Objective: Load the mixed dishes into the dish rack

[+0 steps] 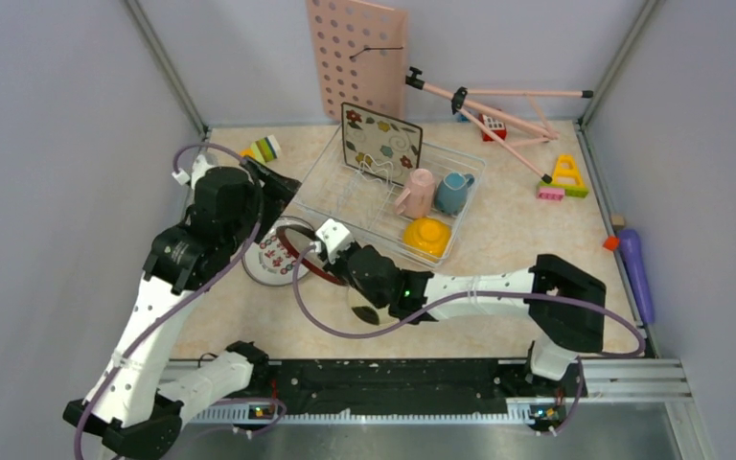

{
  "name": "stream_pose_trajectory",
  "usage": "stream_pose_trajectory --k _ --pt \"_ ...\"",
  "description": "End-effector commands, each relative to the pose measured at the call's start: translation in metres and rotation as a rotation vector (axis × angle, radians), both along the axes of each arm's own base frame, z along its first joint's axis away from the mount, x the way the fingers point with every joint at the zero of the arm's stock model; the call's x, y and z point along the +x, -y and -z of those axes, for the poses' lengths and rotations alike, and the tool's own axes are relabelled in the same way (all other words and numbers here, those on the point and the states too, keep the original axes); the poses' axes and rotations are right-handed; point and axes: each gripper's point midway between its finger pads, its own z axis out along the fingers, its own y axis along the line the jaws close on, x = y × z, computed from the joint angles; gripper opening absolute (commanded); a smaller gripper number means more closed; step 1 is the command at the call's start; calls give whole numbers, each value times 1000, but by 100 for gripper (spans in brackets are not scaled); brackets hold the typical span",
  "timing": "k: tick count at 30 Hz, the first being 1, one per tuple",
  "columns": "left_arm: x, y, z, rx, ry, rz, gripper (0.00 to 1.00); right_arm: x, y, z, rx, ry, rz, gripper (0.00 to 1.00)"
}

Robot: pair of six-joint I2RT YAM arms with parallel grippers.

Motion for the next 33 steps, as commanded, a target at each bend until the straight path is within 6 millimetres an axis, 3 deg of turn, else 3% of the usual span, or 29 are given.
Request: stream_pose_trajectory --k 1,9,13,17,23,33 --pt "-10 -33 -45 206 168 5 90 9 15 -143 220 230 -52 0" --pt "-34 -63 -50 369 288 6 91 29 40 -208 286 273 -73 0" --pt "-42 -67 -48 399 343 23 91 45 51 -230 337 269 -63 0" --pt "-44 -61 -38 403 383 67 91 72 71 -246 337 291 -28 0" --pt "-40 -45 0 398 395 152 93 114 99 -256 274 368 -30 0" --pt "-33 -37 32 403 403 185 97 174 105 -240 138 475 -116 0"
